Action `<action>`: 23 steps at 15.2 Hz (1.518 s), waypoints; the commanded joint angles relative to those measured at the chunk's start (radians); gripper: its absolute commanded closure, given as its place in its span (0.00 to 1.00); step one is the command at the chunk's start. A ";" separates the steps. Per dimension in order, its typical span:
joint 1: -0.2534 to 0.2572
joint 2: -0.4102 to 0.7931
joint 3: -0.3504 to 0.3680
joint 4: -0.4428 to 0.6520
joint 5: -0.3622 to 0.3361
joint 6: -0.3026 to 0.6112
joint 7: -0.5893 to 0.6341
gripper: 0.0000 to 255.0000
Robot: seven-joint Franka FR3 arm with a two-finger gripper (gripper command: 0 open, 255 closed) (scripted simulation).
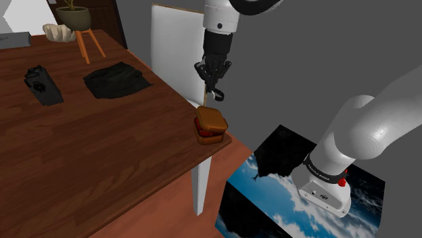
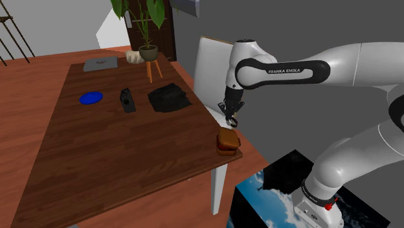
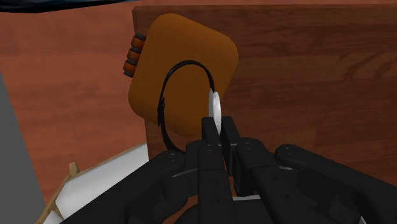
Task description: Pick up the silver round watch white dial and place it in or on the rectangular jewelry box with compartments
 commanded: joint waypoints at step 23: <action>0.006 0.037 0.021 -0.135 0.012 0.172 -0.012 0.00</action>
